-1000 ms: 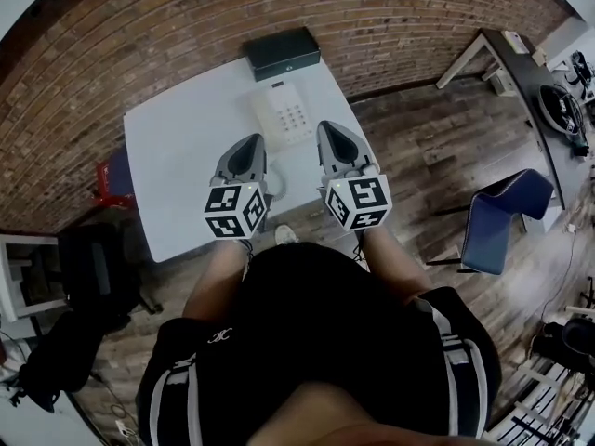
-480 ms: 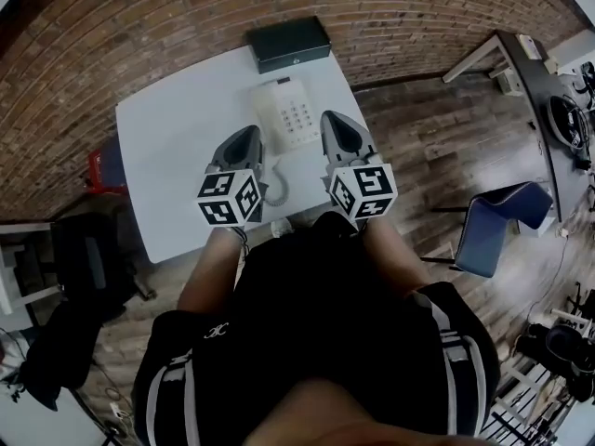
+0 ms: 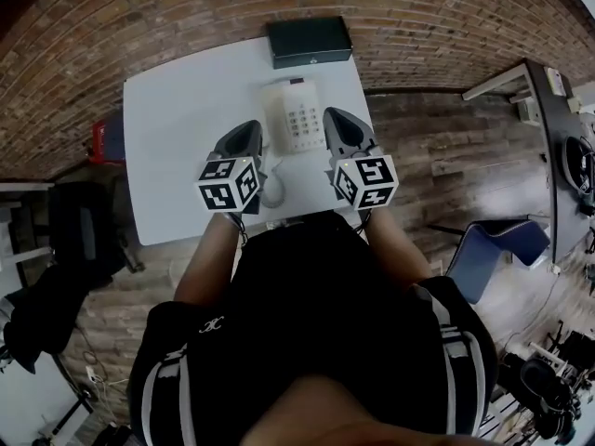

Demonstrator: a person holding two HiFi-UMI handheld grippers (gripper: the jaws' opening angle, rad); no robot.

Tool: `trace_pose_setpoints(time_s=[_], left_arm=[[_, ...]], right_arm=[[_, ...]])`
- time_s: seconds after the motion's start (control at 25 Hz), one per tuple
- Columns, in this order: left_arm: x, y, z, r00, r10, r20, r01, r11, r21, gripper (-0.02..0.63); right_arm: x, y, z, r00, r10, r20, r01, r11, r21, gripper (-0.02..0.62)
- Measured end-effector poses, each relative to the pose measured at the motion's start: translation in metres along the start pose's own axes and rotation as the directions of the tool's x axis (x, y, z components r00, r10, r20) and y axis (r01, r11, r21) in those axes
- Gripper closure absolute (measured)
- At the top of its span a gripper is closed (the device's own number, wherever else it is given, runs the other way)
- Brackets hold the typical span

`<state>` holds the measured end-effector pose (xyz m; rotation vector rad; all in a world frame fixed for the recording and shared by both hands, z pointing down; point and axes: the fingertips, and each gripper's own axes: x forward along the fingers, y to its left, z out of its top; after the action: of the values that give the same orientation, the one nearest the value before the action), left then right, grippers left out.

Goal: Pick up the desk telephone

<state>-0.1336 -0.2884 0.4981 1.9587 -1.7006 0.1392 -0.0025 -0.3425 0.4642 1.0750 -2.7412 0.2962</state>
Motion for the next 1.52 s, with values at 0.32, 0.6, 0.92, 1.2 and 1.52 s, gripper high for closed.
trace_pose_setpoints(time_s=[0.32,0.6,0.92,1.2,1.52], left_arm=[[0.035,0.016,-0.014,0.996,0.072,-0.059,-0.073,0.997,-0.013,0.606],[0.062,0.043,-0.044,0.985,0.055,-0.162,-0.092,0.969,-0.228,0.606],[0.088,0.07,-0.07,0.984,-0.056,-0.168,-0.027,0.892,-0.452,0.468],[0.112,0.071,-0.086,0.961,-0.179,-0.211,0.05,0.862,-0.504,0.323],[0.134,0.071,-0.097,0.932,-0.266,-0.246,0.103,0.846,-0.523,0.276]], right_arm=[[0.033,-0.044,-0.036,0.991,0.086,-0.101,-0.071,0.987,0.143,0.597],[0.068,-0.078,-0.067,0.968,0.176,-0.176,-0.109,0.935,0.338,0.597],[0.102,-0.09,-0.114,0.901,0.31,-0.303,-0.161,0.888,0.431,0.595],[0.119,-0.086,-0.15,0.816,0.415,-0.402,-0.234,0.874,0.426,0.474],[0.137,-0.08,-0.168,0.762,0.477,-0.438,-0.223,0.828,0.514,0.396]])
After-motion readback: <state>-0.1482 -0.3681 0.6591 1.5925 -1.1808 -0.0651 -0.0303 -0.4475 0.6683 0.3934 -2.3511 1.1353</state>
